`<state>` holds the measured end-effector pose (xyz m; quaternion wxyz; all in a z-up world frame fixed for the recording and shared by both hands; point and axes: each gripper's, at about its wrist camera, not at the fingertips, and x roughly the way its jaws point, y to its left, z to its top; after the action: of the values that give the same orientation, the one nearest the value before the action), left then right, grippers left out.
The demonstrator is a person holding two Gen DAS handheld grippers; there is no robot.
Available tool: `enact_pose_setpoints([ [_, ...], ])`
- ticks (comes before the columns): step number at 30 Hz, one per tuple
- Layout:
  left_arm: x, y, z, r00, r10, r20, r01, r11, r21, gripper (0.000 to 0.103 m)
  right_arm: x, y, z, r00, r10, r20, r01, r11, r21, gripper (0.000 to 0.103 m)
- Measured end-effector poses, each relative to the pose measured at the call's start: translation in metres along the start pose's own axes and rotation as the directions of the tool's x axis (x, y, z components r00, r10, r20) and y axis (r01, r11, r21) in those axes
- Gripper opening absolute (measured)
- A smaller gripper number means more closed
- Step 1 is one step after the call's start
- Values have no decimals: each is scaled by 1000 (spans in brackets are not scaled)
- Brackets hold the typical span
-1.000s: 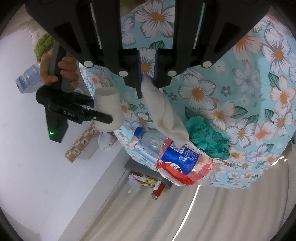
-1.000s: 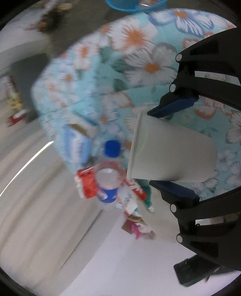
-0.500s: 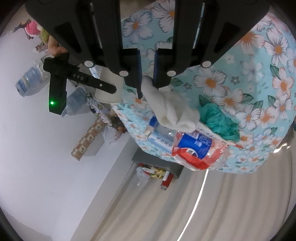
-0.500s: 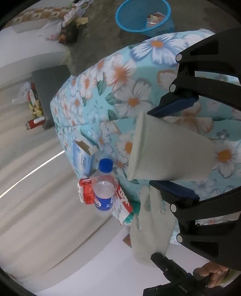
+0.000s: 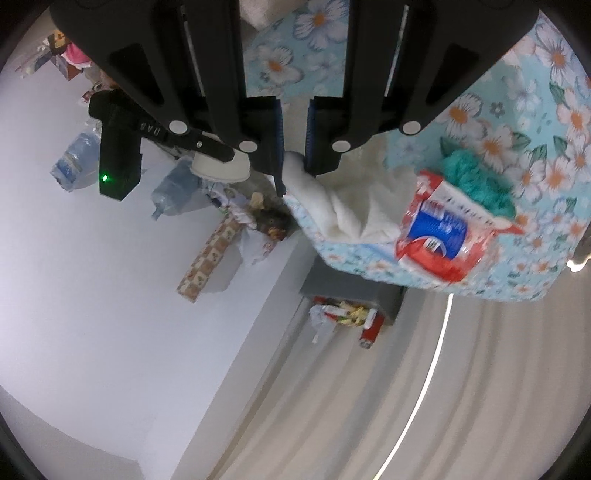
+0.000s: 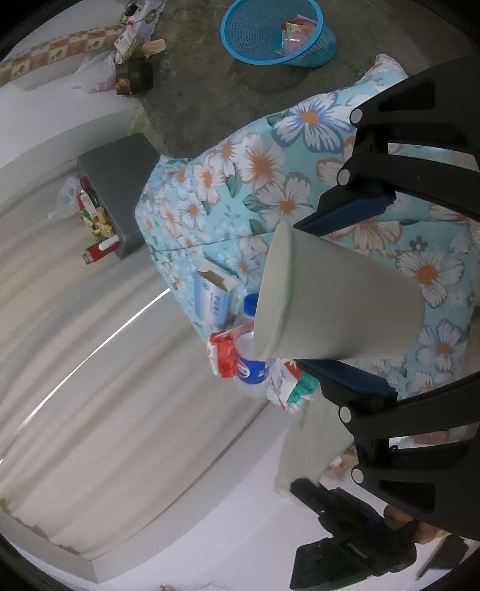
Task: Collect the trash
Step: 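Carry the white cloth and paper cup toward the blue wastebasket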
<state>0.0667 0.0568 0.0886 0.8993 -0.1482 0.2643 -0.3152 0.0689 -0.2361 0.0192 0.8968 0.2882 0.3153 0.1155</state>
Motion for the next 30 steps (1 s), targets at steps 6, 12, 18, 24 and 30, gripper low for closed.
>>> enact_pose_setpoints([
  [6,3,-21,10,999,-45,20,44,999,30,7,-14,-6,5,1000,12,14,-12,1000,26,65],
  [12,10,-38,13,998,-65,14,64,996,58,7,-26,-15,7,999,19,31,-20,999,44,65],
  [18,19,-51,13,996,-84,2,84,994,71,7,-40,-23,9,998,19,52,-22,998,59,65],
  [24,25,-64,13,994,-105,-9,105,991,87,7,-48,-29,11,998,18,68,-23,997,71,65],
  [30,29,-75,12,993,-116,-21,118,988,100,7,-50,-33,11,997,17,71,-23,996,81,65],
])
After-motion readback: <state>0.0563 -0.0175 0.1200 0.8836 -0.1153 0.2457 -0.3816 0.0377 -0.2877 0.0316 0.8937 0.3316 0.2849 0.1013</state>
